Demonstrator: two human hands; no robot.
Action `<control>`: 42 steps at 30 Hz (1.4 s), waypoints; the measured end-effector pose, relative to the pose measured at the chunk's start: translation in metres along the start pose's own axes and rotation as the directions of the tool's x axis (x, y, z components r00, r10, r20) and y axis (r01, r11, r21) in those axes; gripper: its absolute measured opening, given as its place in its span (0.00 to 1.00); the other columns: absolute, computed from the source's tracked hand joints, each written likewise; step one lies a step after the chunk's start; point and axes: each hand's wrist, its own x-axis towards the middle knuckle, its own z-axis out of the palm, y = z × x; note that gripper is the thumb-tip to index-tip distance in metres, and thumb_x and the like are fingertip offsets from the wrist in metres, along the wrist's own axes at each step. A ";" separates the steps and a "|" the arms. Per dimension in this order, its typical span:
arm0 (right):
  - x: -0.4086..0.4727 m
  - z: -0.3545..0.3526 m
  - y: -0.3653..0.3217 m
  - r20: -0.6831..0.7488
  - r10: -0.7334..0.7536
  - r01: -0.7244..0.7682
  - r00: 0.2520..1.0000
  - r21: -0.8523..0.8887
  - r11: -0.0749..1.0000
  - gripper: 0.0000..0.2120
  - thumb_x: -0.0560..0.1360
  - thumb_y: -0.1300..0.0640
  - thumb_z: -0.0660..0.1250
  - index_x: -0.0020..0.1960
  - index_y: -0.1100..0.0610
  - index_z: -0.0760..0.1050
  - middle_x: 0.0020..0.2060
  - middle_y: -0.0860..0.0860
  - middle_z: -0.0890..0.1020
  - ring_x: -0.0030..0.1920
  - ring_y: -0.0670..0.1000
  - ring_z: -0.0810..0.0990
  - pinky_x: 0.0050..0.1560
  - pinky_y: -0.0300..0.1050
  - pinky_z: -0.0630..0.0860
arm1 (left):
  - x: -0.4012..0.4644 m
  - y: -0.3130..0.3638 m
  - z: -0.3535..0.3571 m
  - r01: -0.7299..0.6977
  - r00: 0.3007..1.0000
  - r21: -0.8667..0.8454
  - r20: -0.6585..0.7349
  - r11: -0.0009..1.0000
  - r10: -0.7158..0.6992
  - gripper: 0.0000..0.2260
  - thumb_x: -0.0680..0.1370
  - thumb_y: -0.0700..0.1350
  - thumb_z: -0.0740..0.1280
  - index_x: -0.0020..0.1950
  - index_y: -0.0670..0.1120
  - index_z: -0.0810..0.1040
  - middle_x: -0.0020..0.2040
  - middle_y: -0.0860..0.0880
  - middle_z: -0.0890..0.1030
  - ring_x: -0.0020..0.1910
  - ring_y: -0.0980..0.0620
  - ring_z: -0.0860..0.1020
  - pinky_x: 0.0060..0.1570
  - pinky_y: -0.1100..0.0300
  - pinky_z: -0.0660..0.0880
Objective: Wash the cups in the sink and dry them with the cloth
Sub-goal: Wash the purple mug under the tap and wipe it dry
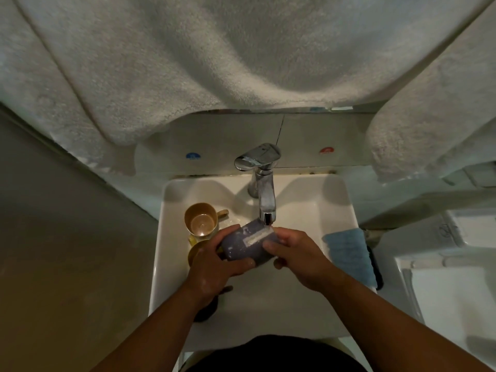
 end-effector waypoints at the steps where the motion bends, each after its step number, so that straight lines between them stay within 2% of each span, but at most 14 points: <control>1: 0.001 -0.001 0.001 -0.048 0.027 -0.028 0.998 -0.006 1.000 0.10 0.83 0.55 0.62 0.52 0.54 0.83 0.45 0.53 0.85 0.43 0.53 0.81 0.38 0.44 0.77 | 0.001 0.001 0.000 -0.002 1.000 0.004 0.015 1.000 0.002 0.36 0.65 0.36 0.82 0.69 0.54 0.76 0.61 0.56 0.79 0.57 0.52 0.80 0.45 0.53 0.84; 4: 0.003 0.004 0.000 -0.168 0.064 -0.063 0.984 0.011 0.998 0.14 0.84 0.51 0.59 0.50 0.54 0.82 0.45 0.55 0.83 0.42 0.53 0.79 0.37 0.45 0.77 | 0.001 0.003 0.003 0.015 1.000 -0.008 0.027 1.000 -0.015 0.36 0.66 0.36 0.82 0.70 0.55 0.75 0.61 0.56 0.77 0.56 0.51 0.80 0.43 0.53 0.84; 8: -0.001 0.001 0.000 -0.047 -0.036 0.033 0.998 -0.064 0.997 0.07 0.81 0.57 0.65 0.53 0.52 0.82 0.46 0.53 0.85 0.44 0.51 0.82 0.38 0.42 0.78 | 0.000 0.001 0.003 -0.056 0.998 0.054 -0.005 0.997 0.056 0.36 0.64 0.38 0.83 0.69 0.55 0.74 0.61 0.60 0.78 0.56 0.60 0.80 0.48 0.61 0.82; 11: 0.000 0.002 -0.001 -0.154 0.062 -0.059 0.986 0.018 0.998 0.13 0.84 0.51 0.58 0.52 0.52 0.81 0.48 0.53 0.85 0.49 0.53 0.83 0.42 0.44 0.81 | 0.000 0.004 0.005 -0.102 0.995 0.091 0.025 0.991 0.100 0.37 0.65 0.39 0.83 0.70 0.55 0.72 0.59 0.64 0.76 0.52 0.70 0.77 0.45 0.70 0.78; 14: 0.000 0.002 0.001 -0.094 0.021 -0.024 0.995 -0.035 0.999 0.07 0.82 0.55 0.64 0.53 0.52 0.81 0.46 0.52 0.85 0.46 0.53 0.83 0.40 0.42 0.80 | 0.002 -0.002 0.004 -0.127 0.992 0.128 0.026 0.984 0.125 0.38 0.65 0.39 0.83 0.71 0.53 0.72 0.60 0.60 0.77 0.54 0.67 0.77 0.45 0.73 0.76; 16: -0.001 0.001 0.001 -0.066 -0.008 0.001 0.998 -0.109 0.994 0.04 0.79 0.55 0.69 0.53 0.50 0.81 0.43 0.51 0.85 0.41 0.50 0.83 0.37 0.40 0.78 | 0.004 -0.007 0.006 -0.158 0.987 0.187 0.042 0.970 0.153 0.39 0.64 0.41 0.84 0.71 0.54 0.71 0.62 0.57 0.77 0.57 0.63 0.77 0.48 0.70 0.78; 18: 0.000 0.004 0.002 -0.146 0.028 -0.036 0.989 -0.054 0.998 0.07 0.81 0.51 0.66 0.50 0.51 0.82 0.40 0.52 0.85 0.37 0.49 0.80 0.35 0.41 0.76 | 0.004 -0.008 0.010 -0.167 0.985 0.233 0.072 0.958 0.154 0.36 0.66 0.46 0.83 0.70 0.59 0.70 0.63 0.59 0.76 0.59 0.61 0.77 0.52 0.67 0.79; 22: 0.000 0.009 0.003 -0.209 0.063 -0.065 0.976 -0.005 0.998 0.13 0.84 0.49 0.60 0.53 0.53 0.80 0.40 0.49 0.83 0.37 0.46 0.77 0.34 0.38 0.73 | 0.005 0.002 0.017 -0.081 0.996 0.135 0.045 0.988 0.076 0.10 0.79 0.59 0.65 0.59 0.70 0.75 0.61 0.59 0.79 0.57 0.59 0.79 0.51 0.62 0.81; 24: -0.002 0.009 0.004 -0.214 0.062 -0.063 0.975 0.000 0.998 0.12 0.84 0.49 0.59 0.54 0.52 0.79 0.43 0.50 0.83 0.39 0.46 0.78 0.35 0.37 0.73 | 0.009 0.005 0.015 -0.055 0.998 0.136 0.032 0.989 0.051 0.10 0.79 0.60 0.61 0.59 0.69 0.76 0.61 0.56 0.79 0.61 0.54 0.80 0.56 0.55 0.82; 25: -0.002 0.009 0.005 -0.214 0.057 -0.056 0.975 0.010 0.998 0.12 0.84 0.49 0.58 0.55 0.52 0.79 0.44 0.50 0.83 0.40 0.47 0.79 0.35 0.37 0.74 | 0.010 0.005 0.013 -0.069 0.997 0.143 0.047 0.987 0.063 0.12 0.80 0.58 0.65 0.63 0.66 0.75 0.62 0.56 0.79 0.61 0.53 0.79 0.56 0.56 0.81; 28: -0.002 0.008 0.004 -0.215 0.042 -0.035 0.976 0.037 0.999 0.12 0.84 0.50 0.59 0.54 0.53 0.80 0.42 0.49 0.84 0.39 0.45 0.79 0.34 0.37 0.73 | 0.011 -0.001 0.012 -0.125 0.986 0.173 0.135 0.977 0.102 0.33 0.70 0.46 0.80 0.73 0.54 0.70 0.65 0.56 0.77 0.60 0.56 0.80 0.52 0.59 0.82; 33: 0.003 0.002 0.002 -0.220 0.027 -0.021 0.975 0.028 0.999 0.12 0.84 0.50 0.60 0.53 0.55 0.80 0.41 0.51 0.83 0.37 0.44 0.77 0.33 0.37 0.72 | 0.014 0.008 0.017 0.036 0.995 -0.035 0.095 0.999 -0.033 0.20 0.79 0.50 0.70 0.70 0.57 0.73 0.68 0.49 0.75 0.65 0.43 0.77 0.50 0.44 0.84; 37: 0.002 0.000 0.007 -0.208 0.017 -0.008 0.978 0.042 0.999 0.13 0.84 0.50 0.60 0.54 0.55 0.80 0.42 0.51 0.84 0.37 0.45 0.78 0.34 0.39 0.73 | 0.013 0.004 0.013 -0.022 0.991 0.046 0.132 0.999 0.016 0.32 0.73 0.42 0.78 0.74 0.53 0.71 0.66 0.53 0.77 0.61 0.49 0.79 0.52 0.53 0.83; 42: 0.004 0.001 0.007 -0.197 0.018 -0.017 0.980 0.007 1.000 0.12 0.84 0.50 0.60 0.53 0.54 0.80 0.41 0.49 0.83 0.36 0.42 0.78 0.35 0.38 0.74 | 0.013 0.009 0.014 0.026 0.996 -0.012 0.088 1.000 -0.025 0.19 0.81 0.46 0.69 0.71 0.54 0.73 0.69 0.46 0.75 0.63 0.43 0.78 0.49 0.45 0.84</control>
